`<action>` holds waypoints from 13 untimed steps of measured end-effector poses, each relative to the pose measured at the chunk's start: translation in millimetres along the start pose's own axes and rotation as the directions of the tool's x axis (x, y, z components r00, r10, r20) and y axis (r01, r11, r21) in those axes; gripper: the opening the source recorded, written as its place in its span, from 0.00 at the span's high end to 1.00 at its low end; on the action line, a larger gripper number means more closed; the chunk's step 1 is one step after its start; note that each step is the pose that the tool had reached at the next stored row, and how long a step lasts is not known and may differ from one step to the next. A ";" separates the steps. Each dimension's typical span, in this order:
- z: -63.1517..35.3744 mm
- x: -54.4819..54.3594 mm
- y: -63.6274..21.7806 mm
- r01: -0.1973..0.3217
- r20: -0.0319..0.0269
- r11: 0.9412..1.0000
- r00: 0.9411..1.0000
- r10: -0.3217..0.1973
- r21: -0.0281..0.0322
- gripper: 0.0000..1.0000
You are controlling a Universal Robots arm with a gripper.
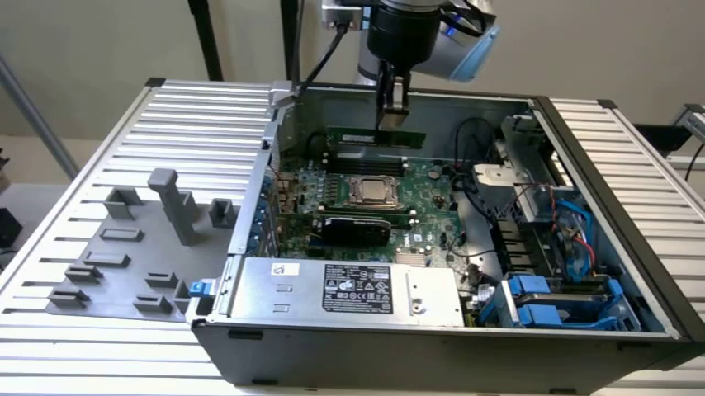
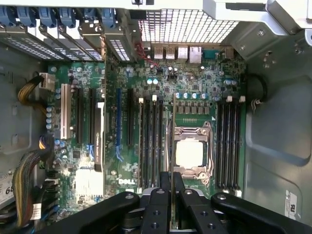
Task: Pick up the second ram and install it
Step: 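Insert the second ram into the second slot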
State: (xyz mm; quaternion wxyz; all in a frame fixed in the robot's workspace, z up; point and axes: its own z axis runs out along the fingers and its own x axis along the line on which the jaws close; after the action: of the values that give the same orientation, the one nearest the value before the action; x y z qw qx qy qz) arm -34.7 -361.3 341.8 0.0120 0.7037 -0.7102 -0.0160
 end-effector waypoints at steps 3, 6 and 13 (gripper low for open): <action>5.5 0.0 0.0 0.000 0.000 1.000 1.000 0.000 0.000 0.86; 10.9 0.0 0.1 0.000 0.000 1.000 1.000 0.000 0.000 0.86; 23.6 0.1 0.3 0.000 0.000 1.000 1.000 0.000 0.000 0.86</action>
State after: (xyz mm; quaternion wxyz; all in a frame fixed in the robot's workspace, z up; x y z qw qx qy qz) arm -35.9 -361.2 318.2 0.0120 0.7037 -0.7102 -0.0159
